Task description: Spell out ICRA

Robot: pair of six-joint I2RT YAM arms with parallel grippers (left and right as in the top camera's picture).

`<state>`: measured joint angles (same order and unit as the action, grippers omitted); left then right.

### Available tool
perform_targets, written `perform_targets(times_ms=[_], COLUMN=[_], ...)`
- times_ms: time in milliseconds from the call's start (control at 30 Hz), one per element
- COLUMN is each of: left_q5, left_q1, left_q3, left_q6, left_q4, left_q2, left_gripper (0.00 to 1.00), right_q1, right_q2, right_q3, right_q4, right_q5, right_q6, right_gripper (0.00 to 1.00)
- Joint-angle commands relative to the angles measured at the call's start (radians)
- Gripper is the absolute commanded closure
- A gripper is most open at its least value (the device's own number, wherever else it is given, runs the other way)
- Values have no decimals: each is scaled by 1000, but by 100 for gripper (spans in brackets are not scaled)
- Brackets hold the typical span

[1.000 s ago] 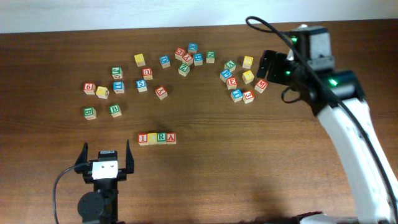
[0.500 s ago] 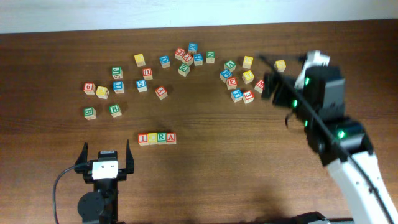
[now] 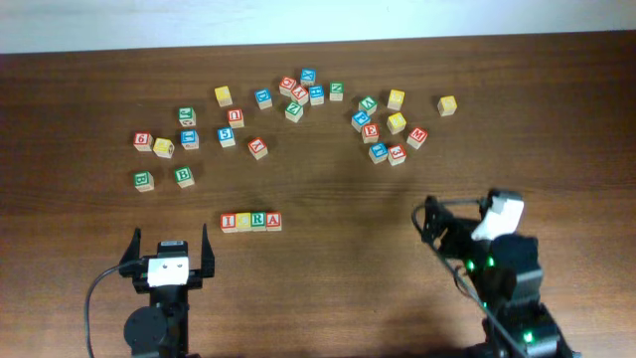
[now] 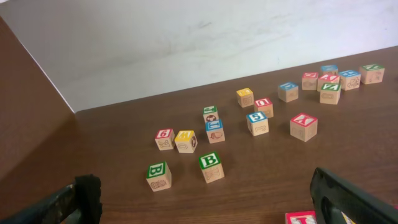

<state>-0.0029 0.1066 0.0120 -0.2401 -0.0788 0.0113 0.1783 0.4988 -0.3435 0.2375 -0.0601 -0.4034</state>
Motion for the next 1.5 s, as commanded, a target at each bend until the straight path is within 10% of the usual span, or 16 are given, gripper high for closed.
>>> perform_targets(times_ms=[0,767,1000,1467], left_q5=[15,15,15,15], left_q1=[-3,-3,-3,-3], left_q3=[-3,-3,-3,-3], left_q6=[-8,-8,-8,-8], left_q4=[-4,-4,-4,-4], left_q2=[-5,-5,-5,-5], left_gripper=[1,1,1,1], right_q1=[3,-84,-139,-146], right_q2=[-142,-496,-496,-496], right_q3=[49,216,340,338], right_q4=[-10,-120,-392,-187], right_q5=[-1,-1,-1,-1], right_q6=[7,7,7,7], right_gripper=[1,2,2,2])
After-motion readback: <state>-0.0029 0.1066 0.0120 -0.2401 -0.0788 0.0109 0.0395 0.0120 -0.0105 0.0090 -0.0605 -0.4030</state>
